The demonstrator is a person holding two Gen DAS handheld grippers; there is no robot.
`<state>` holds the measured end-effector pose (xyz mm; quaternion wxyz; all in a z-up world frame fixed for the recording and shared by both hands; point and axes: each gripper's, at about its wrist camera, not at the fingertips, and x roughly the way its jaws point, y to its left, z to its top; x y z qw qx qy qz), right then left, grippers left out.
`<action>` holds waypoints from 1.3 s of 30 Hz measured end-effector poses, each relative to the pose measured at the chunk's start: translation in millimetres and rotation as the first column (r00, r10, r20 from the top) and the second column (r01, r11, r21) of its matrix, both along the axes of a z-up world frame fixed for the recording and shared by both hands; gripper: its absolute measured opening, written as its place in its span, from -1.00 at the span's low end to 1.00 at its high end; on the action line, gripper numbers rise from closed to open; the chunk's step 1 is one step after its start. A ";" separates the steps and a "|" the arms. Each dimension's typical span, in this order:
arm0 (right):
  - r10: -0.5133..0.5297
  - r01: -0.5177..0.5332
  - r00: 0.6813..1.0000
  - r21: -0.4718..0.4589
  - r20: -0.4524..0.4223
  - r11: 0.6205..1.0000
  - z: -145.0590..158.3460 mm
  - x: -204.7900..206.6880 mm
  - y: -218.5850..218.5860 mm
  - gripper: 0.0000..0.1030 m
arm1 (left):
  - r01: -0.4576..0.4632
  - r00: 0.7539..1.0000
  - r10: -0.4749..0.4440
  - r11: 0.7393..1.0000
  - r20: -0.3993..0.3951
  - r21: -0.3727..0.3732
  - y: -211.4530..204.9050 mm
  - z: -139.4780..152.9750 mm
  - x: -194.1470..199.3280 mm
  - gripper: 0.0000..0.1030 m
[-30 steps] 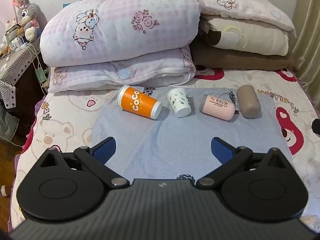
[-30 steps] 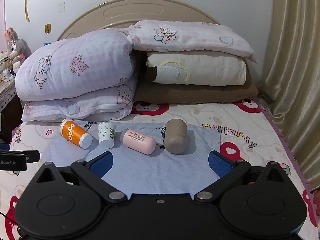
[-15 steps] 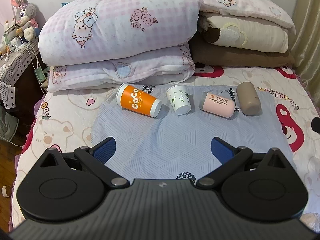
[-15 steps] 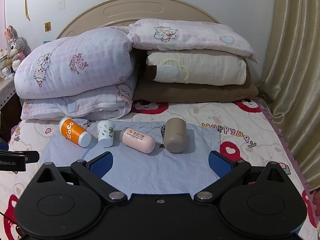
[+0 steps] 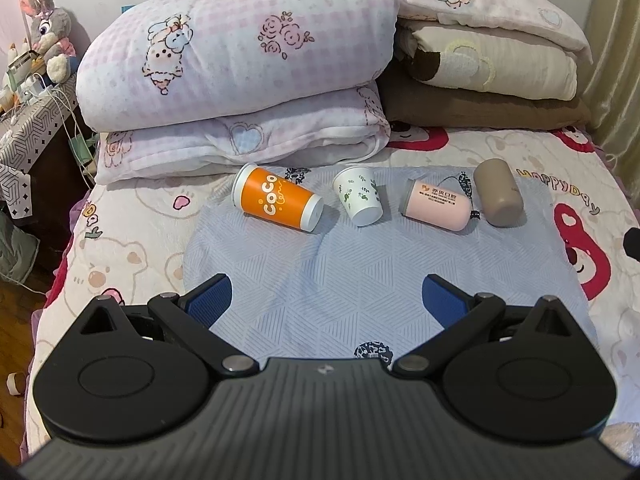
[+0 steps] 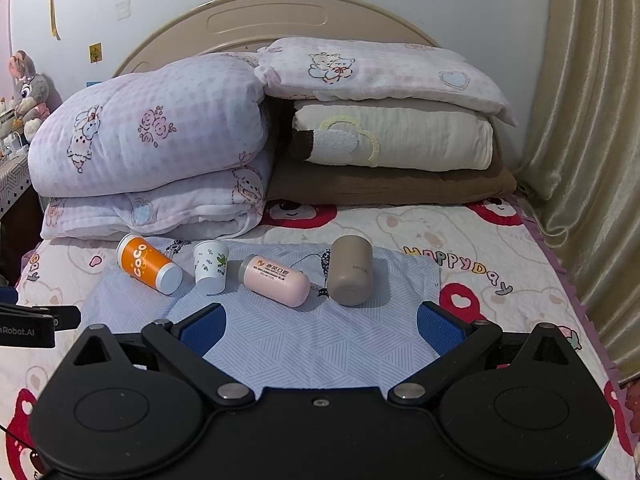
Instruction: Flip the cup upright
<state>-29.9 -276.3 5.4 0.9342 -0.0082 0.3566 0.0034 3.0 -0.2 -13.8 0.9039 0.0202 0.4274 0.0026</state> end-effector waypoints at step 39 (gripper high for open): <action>0.005 -0.005 1.000 -0.010 -0.006 1.000 -3.7 1.7 -1.6 1.00 | 0.026 0.999 -0.026 1.000 -0.026 -0.015 -0.9 -2.4 2.0 1.00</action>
